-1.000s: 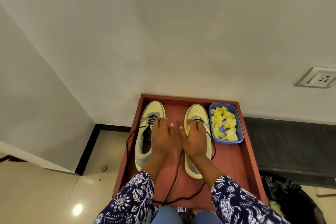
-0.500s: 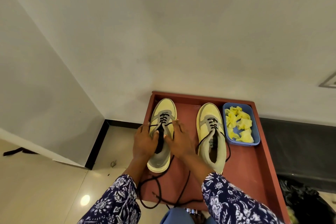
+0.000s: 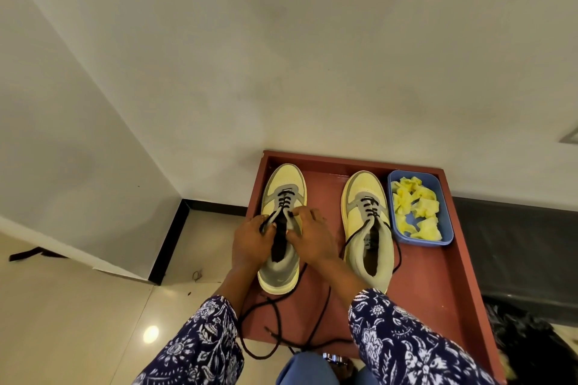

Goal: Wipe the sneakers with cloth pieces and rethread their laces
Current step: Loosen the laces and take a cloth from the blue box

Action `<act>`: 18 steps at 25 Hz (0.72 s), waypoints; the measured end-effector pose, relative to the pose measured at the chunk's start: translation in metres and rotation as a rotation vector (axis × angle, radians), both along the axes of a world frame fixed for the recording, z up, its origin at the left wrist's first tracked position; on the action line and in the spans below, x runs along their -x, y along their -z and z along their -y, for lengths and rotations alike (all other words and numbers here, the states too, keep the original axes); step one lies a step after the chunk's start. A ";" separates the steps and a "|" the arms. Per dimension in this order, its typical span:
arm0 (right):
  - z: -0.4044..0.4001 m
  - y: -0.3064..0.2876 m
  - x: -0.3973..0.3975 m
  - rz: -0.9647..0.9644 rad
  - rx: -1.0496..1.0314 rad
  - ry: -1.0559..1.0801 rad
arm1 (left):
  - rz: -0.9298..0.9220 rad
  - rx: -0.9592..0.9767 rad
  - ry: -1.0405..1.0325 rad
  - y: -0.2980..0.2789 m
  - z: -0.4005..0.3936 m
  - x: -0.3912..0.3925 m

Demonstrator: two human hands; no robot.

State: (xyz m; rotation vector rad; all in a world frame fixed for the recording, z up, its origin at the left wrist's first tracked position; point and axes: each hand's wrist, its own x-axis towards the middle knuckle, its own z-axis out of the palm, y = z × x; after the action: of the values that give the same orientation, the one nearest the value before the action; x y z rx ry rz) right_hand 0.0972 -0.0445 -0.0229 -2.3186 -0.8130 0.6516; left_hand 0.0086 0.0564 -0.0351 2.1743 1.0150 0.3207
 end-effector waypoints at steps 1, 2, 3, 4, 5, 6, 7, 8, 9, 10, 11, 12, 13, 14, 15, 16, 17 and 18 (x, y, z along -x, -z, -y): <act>0.002 0.000 -0.001 -0.001 -0.004 0.001 | 0.009 0.008 -0.009 -0.001 0.002 0.000; 0.005 0.001 -0.001 0.002 -0.012 -0.001 | 0.015 0.017 -0.015 -0.001 0.004 -0.001; 0.008 0.001 -0.002 0.009 -0.022 -0.001 | 0.021 0.026 -0.014 -0.001 0.007 -0.001; 0.011 0.002 -0.003 0.018 -0.031 0.002 | 0.026 0.040 -0.010 -0.001 0.010 -0.001; 0.015 0.003 -0.003 0.019 -0.036 0.006 | 0.031 0.051 -0.002 -0.001 0.014 -0.001; 0.019 0.003 -0.003 0.014 -0.041 0.010 | 0.029 0.057 0.004 0.001 0.017 -0.001; 0.022 0.003 -0.003 0.005 -0.047 0.016 | 0.024 0.057 0.008 0.002 0.021 -0.001; 0.027 0.003 -0.003 -0.003 -0.057 0.021 | 0.016 0.057 0.006 0.002 0.024 -0.002; 0.031 0.003 -0.002 -0.009 -0.066 0.027 | 0.013 0.059 0.001 0.002 0.028 -0.002; 0.035 0.003 -0.001 -0.010 -0.074 0.030 | 0.016 0.065 -0.001 0.001 0.032 -0.002; 0.040 0.002 0.000 -0.008 -0.082 0.033 | 0.022 0.071 0.004 0.000 0.036 -0.002; 0.045 0.001 0.000 -0.004 -0.090 0.032 | 0.022 0.077 0.010 0.000 0.038 -0.002; 0.049 0.000 0.001 -0.004 -0.092 0.030 | 0.019 0.082 0.015 -0.001 0.042 -0.002; 0.052 -0.002 0.002 -0.006 -0.092 0.027 | 0.014 0.089 0.018 -0.002 0.044 -0.001; 0.055 -0.003 0.004 -0.009 -0.089 0.025 | 0.014 0.093 0.020 -0.003 0.046 0.000; 0.057 -0.003 0.005 -0.009 -0.089 0.026 | 0.013 0.098 0.022 -0.003 0.048 0.001; 0.058 -0.003 0.007 -0.012 -0.086 0.031 | 0.011 0.100 0.024 -0.003 0.050 0.002; 0.059 -0.004 0.009 -0.017 -0.081 0.036 | 0.007 0.102 0.025 -0.004 0.052 0.004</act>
State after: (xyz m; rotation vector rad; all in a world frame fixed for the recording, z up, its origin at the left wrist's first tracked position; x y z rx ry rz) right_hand 0.0879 -0.1038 -0.0191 -2.2467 -0.7742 0.6106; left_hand 0.0051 0.0042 -0.0310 2.0913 0.9782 0.2585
